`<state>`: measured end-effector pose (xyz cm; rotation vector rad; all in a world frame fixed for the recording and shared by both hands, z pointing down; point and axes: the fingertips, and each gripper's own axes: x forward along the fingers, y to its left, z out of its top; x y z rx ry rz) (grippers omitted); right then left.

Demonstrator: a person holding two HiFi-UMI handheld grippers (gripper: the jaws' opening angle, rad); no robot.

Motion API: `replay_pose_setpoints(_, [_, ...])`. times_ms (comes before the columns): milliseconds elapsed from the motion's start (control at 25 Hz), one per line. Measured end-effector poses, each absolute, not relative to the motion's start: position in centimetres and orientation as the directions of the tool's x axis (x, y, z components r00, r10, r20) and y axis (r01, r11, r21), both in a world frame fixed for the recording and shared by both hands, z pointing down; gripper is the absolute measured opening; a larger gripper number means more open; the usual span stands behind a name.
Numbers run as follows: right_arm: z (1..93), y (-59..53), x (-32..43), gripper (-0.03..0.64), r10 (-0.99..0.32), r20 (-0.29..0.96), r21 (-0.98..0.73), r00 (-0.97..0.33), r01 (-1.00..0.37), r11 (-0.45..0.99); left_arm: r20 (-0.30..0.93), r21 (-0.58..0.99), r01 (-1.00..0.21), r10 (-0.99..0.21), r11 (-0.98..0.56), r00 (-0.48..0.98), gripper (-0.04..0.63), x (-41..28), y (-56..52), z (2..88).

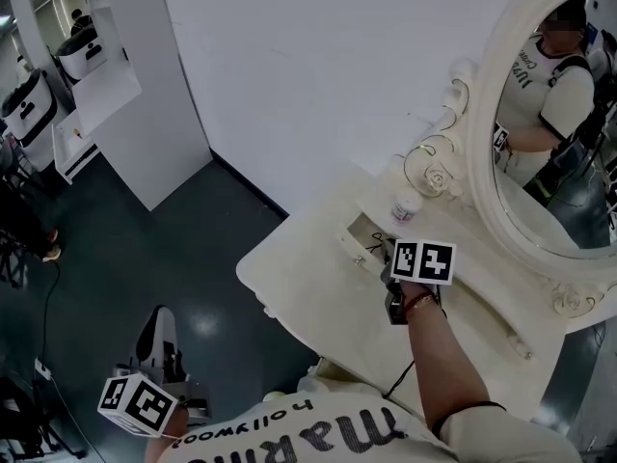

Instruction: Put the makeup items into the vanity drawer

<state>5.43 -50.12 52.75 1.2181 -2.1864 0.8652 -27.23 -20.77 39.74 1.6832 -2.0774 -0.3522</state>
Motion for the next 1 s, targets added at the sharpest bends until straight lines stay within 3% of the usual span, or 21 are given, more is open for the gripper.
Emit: replay_pose_setpoints(1000, [53.5,-49.6,4.2,0.046,-0.45,0.729,-0.288,-0.516,-0.827,0.482,0.178,0.479,-0.848,-0.971,0.227,-0.159,0.008,-26.7,-20.8,40.2])
